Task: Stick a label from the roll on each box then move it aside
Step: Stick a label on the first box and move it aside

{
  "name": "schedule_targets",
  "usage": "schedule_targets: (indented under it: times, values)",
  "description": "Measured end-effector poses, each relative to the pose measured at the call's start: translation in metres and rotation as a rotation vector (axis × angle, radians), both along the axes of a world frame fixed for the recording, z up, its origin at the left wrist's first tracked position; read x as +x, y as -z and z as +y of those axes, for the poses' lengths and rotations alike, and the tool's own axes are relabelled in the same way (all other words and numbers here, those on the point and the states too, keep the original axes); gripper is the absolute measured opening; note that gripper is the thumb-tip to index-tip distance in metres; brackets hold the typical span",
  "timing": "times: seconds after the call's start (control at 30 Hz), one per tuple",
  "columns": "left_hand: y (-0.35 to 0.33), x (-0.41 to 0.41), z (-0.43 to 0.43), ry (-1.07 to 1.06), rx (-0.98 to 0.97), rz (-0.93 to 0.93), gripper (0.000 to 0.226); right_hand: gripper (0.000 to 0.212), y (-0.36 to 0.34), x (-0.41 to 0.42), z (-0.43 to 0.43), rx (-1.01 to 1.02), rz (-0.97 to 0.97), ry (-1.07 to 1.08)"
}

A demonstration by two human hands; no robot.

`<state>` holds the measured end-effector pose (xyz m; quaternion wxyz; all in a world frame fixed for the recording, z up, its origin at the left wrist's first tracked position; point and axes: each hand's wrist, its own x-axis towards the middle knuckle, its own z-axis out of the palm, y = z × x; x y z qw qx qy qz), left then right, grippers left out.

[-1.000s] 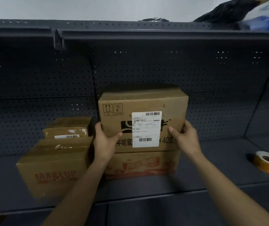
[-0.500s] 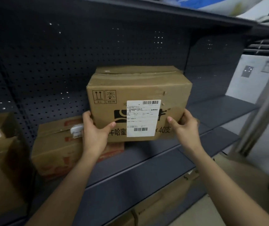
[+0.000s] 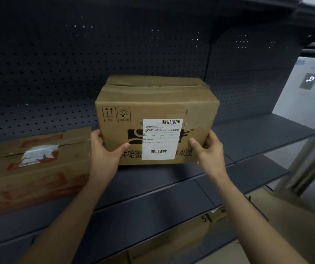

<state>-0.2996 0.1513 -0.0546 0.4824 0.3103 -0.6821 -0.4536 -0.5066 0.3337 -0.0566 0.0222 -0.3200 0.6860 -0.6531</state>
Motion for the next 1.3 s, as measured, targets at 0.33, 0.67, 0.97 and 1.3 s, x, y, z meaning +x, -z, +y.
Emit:
schedule_targets:
  times: [0.33,0.67,0.97,1.3]
  values:
    - [0.046,-0.025,0.002,-0.187,0.072,-0.091,0.069,0.037,0.036,-0.055,-0.045,0.102,-0.087,-0.202]
    - [0.072,-0.052,-0.022,-0.242,0.12,-0.142,0.075,0.04,0.064,-0.084,-0.087,0.223,-0.112,-0.238]
    - [0.085,-0.068,-0.031,-0.269,0.113,-0.138,0.081,0.048,0.073,-0.094,-0.098,0.255,-0.094,-0.223]
    - [0.075,-0.081,0.004,-0.492,-0.033,-0.067,0.087,0.049,0.064,-0.121,-0.084,0.185,-0.078,-0.324]
